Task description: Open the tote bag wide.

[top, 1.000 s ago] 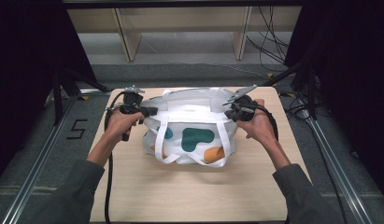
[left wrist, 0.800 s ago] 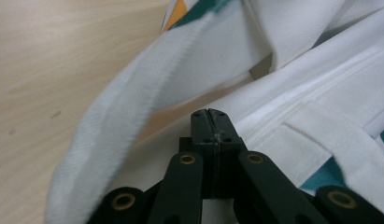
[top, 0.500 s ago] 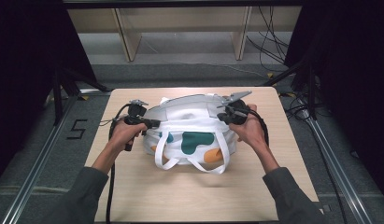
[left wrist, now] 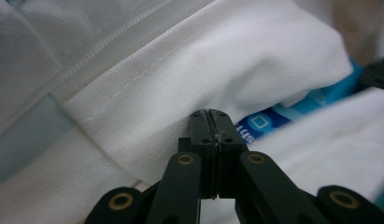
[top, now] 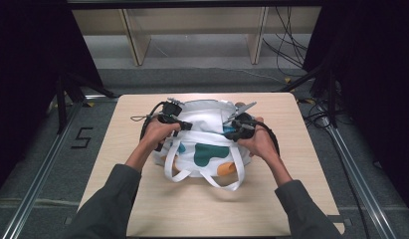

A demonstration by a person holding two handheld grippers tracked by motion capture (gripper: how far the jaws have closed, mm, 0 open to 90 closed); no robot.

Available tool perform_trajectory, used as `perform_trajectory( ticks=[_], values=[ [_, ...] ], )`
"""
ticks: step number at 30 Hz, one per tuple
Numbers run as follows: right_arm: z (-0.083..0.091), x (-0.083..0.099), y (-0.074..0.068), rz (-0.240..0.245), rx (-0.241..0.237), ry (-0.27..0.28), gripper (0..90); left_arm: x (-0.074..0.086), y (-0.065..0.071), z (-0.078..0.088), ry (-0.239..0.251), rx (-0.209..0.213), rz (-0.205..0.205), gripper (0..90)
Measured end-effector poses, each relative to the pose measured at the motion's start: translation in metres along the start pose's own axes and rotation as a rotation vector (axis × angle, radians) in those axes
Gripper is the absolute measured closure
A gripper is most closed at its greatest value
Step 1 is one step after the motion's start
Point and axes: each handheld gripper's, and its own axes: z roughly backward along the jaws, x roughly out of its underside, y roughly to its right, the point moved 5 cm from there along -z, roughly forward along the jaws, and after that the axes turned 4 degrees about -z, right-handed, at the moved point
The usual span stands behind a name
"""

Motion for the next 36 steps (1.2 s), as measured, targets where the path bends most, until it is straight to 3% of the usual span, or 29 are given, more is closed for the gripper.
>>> perform_trajectory(
  ticks=[1, 3, 5, 6, 7, 8, 11, 13, 14, 15, 17, 18, 19, 20, 22, 24, 25, 26, 27, 29, 30, 31, 32, 33, 34, 35, 36],
  values=[
    [0.0, 0.0, 0.0, 0.0, 0.0, 0.0, 90.0, -0.002, 0.0, -0.003, -0.008, -0.013, 0.003, 88.7],
    [0.006, 0.008, -0.013, 0.034, -0.044, -0.022, 90.0, -0.004, -0.004, -0.007, -0.03, -0.026, 0.008, 89.0],
    [0.007, 0.022, -0.027, 0.098, -0.057, -0.094, 90.0, -0.005, -0.008, -0.012, -0.059, -0.045, 0.011, 89.3],
    [0.004, 0.03, -0.036, 0.113, -0.075, -0.121, 90.0, -0.005, -0.008, -0.016, -0.06, -0.047, 0.031, 89.3],
    [0.0, 0.043, -0.046, 0.168, -0.069, -0.146, 90.0, -0.005, -0.009, -0.017, -0.066, -0.05, 0.026, 89.3],
    [0.0, 0.043, -0.046, 0.168, -0.069, -0.146, 90.0, -0.005, -0.009, -0.019, -0.074, -0.05, 0.027, 89.3],
    [-0.002, 0.062, -0.058, 0.168, -0.085, -0.144, 90.0, -0.005, -0.018, -0.022, -0.095, -0.104, 0.026, 89.4],
    [-0.006, 0.066, -0.057, 0.184, -0.088, -0.138, 90.0, -0.005, -0.021, -0.023, -0.079, -0.093, 0.068, 89.4],
    [-0.006, 0.066, -0.057, 0.173, -0.085, -0.138, 90.0, -0.005, -0.021, -0.023, -0.073, -0.096, 0.061, 89.4],
    [-0.002, 0.062, -0.058, 0.154, -0.095, -0.137, 90.0, -0.005, -0.019, -0.02, -0.073, -0.106, 0.043, 89.3],
    [0.001, 0.057, -0.056, 0.169, -0.087, -0.113, 90.0, -0.004, -0.012, -0.014, -0.062, -0.103, 0.006, 88.0],
    [0.004, 0.05, -0.054, 0.178, -0.074, -0.077, 90.0, -0.003, -0.009, -0.01, -0.066, -0.089, -0.015, 87.2],
    [0.009, 0.042, -0.054, 0.149, -0.066, -0.034, 90.0, 0.0, -0.006, -0.007, -0.063, -0.075, -0.026, 87.0],
    [0.017, 0.023, -0.051, 0.142, -0.055, 0.037, 90.0, 0.003, -0.004, -0.005, -0.078, -0.059, -0.042, 86.7],
    [0.019, -0.003, -0.044, 0.163, -0.021, 0.085, 90.0, 0.012, 0.004, -0.002, -0.087, -0.03, -0.064, 86.5],
    [0.017, -0.011, -0.042, 0.158, -0.01, 0.083, 90.0, 0.02, 0.009, 0.003, -0.108, -0.003, -0.101, 86.5],
    [0.003, -0.03, -0.033, 0.159, 0.0, 0.059, 90.0, 0.025, 0.012, 0.005, -0.125, 0.008, -0.12, 86.7],
    [0.003, -0.03, -0.033, 0.159, 0.0, 0.059, 90.0, 0.028, 0.014, 0.006, -0.129, 0.018, -0.122, 86.7],
    [-0.013, -0.04, -0.027, 0.164, 0.032, 0.025, 90.0, 0.032, 0.016, 0.006, -0.134, 0.031, -0.125, 87.2],
    [-0.021, -0.044, -0.023, 0.171, 0.046, 0.001, 90.0, 0.04, 0.021, 0.011, -0.147, 0.053, -0.149, 87.8],
    [-0.035, -0.05, -0.017, 0.161, 0.085, -0.044, 90.0, 0.045, 0.023, 0.014, -0.159, 0.069, -0.161, 88.4],
    [-0.035, -0.05, -0.017, 0.161, 0.085, -0.044, 90.0, 0.049, 0.025, 0.016, -0.159, 0.074, -0.162, 88.4],
    [-0.045, -0.055, -0.01, 0.183, 0.131, -0.078, 90.0, 0.058, 0.029, 0.021, -0.178, 0.091, -0.183, 89.3],
    [-0.045, -0.055, -0.01, 0.183, 0.131, -0.078, 90.0, 0.058, 0.029, 0.021, -0.178, 0.091, -0.183, 89.3],
    [-0.056, -0.06, 0.0, 0.172, 0.17, -0.091, 90.0, 0.066, 0.032, 0.024, -0.179, 0.1, -0.193, 89.4],
    [-0.056, -0.06, 0.0, 0.172, 0.17, -0.091, 90.0, 0.066, 0.032, 0.024, -0.179, 0.1, -0.193, 89.4],
    [-0.062, -0.064, 0.008, 0.122, 0.189, -0.097, 90.0, 0.076, 0.036, 0.029, -0.178, 0.111, -0.209, 89.5]
  ],
)
